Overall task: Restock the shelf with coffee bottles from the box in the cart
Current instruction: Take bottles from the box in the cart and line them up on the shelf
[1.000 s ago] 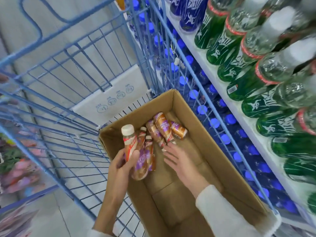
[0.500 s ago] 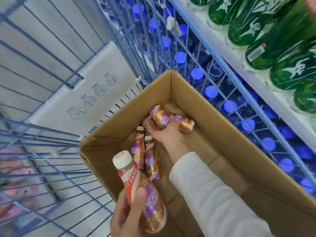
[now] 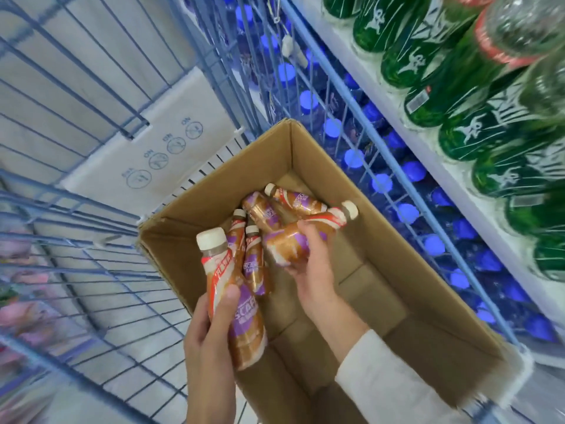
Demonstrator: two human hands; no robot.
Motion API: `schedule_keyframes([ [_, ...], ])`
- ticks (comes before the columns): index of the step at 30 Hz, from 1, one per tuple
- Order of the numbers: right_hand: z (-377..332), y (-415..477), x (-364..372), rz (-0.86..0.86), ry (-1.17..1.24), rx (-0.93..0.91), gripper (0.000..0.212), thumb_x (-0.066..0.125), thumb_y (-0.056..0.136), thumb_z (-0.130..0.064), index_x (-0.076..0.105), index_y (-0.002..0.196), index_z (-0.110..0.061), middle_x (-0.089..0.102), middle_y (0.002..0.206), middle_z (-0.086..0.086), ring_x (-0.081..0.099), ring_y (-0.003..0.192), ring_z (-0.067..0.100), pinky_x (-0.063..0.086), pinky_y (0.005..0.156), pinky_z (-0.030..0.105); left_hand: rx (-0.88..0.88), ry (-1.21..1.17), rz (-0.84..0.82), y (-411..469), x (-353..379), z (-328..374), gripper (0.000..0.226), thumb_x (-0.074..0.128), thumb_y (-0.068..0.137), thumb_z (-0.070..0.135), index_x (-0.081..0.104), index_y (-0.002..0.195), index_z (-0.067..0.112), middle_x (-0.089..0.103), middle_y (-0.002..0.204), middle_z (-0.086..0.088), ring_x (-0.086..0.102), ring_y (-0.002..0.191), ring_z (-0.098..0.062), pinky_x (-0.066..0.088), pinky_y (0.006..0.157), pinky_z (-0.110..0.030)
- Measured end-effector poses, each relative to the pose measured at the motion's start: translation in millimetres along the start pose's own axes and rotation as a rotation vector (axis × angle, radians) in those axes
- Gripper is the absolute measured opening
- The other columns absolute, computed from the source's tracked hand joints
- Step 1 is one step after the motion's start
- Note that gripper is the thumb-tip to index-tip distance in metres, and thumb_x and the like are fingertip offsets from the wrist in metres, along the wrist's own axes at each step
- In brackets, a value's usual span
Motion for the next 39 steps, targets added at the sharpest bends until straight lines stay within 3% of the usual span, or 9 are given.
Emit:
schedule_keyframes([
  [2,-15,-29,-9,-0.066,-0.068,-0.074,0.049,0.074,0.085,-0.024,0.059,0.131,-0.019,0.075,0.110,0.000,0.073,0.094,0.015,0.058,0.070,0.029,0.012,-0.011,-0.022,-20,9,12,0.049,0.081,0.063,0.055,0.077,0.104,0.029,0.077,0.103,-0.008,0.071,0.097,-0.027,0.055,0.090,-0.050],
  [6,-47,-97,-16,-0.228,-0.266,-0.129,0.069,0.084,0.072,-0.031,0.059,0.135,-0.018,0.073,0.120,0.002,0.070,0.109,0.020,0.053,0.098,0.042,0.056,-0.032,0.000,-76,18,43,0.050,0.073,0.067,0.053,0.076,0.105,0.021,0.077,0.100,-0.009,0.072,0.092,-0.027,0.056,0.085,-0.046],
  [17,-157,-282,3,-0.594,-0.614,-0.275,0.044,0.080,0.079,-0.034,0.063,0.120,-0.034,0.077,0.105,-0.009,0.074,0.095,0.011,0.057,0.082,0.032,0.230,-0.218,0.049,-241,33,111,0.044,0.070,0.073,0.051,0.073,0.108,0.024,0.078,0.094,-0.004,0.074,0.079,-0.021,0.055,0.071,-0.038],
  [22,-174,-343,5,-0.670,-0.594,-0.323,0.028,0.067,0.092,-0.029,0.063,0.119,-0.032,0.077,0.101,-0.011,0.074,0.092,0.009,0.054,0.085,0.031,0.353,-0.291,0.043,-305,21,136,0.054,0.077,0.067,0.053,0.073,0.104,0.013,0.074,0.085,-0.010,0.069,0.066,-0.021,0.054,0.062,-0.034],
  [26,-179,-389,0,-0.730,-0.565,-0.358,0.020,0.066,0.094,-0.023,0.064,0.114,-0.026,0.078,0.100,-0.005,0.075,0.083,0.011,0.058,0.070,0.025,0.483,-0.294,-0.012,-351,14,155,0.047,0.079,0.072,0.050,0.073,0.101,0.013,0.074,0.082,-0.008,0.069,0.064,-0.019,0.055,0.056,-0.032],
  [28,-182,-412,-7,-0.748,-0.566,-0.415,0.028,0.070,0.092,-0.029,0.064,0.120,-0.028,0.076,0.109,-0.003,0.074,0.096,0.013,0.059,0.085,0.035,0.532,-0.299,-0.037,-375,10,158,0.045,0.074,0.071,0.050,0.073,0.099,0.015,0.074,0.081,-0.008,0.069,0.062,-0.018,0.055,0.054,-0.030],
  [30,-184,-437,-18,-0.776,-0.545,-0.464,0.035,0.070,0.090,-0.030,0.062,0.124,-0.026,0.076,0.107,-0.007,0.073,0.097,0.011,0.059,0.086,0.035,0.566,-0.300,-0.069,-400,7,156,0.044,0.073,0.071,0.051,0.072,0.098,0.016,0.074,0.080,-0.007,0.069,0.062,-0.019,0.055,0.057,-0.032],
  [34,-180,-487,-51,-0.817,-0.481,-0.535,0.027,0.068,0.091,-0.022,0.062,0.118,-0.022,0.077,0.091,-0.008,0.073,0.075,0.011,0.058,0.059,0.027,0.617,-0.309,-0.136,-446,1,138,0.043,0.072,0.069,0.050,0.071,0.097,0.017,0.074,0.078,-0.003,0.069,0.061,-0.016,0.054,0.057,-0.031],
  [39,-178,-540,-122,-0.763,-0.391,-0.621,0.023,0.069,0.089,-0.020,0.065,0.111,-0.023,0.077,0.097,-0.001,0.074,0.086,0.017,0.061,0.068,0.029,0.648,-0.280,-0.227,-500,1,101,0.043,0.073,0.068,0.052,0.074,0.097,0.019,0.077,0.088,-0.005,0.072,0.071,-0.017,0.056,0.067,-0.035],
])
Point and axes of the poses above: each hand's wrist, its own y-axis towards the middle knuckle, its own x-axis out of the palm, z = x × y, the point moved 10 cm from there along y, towards the middle knuckle
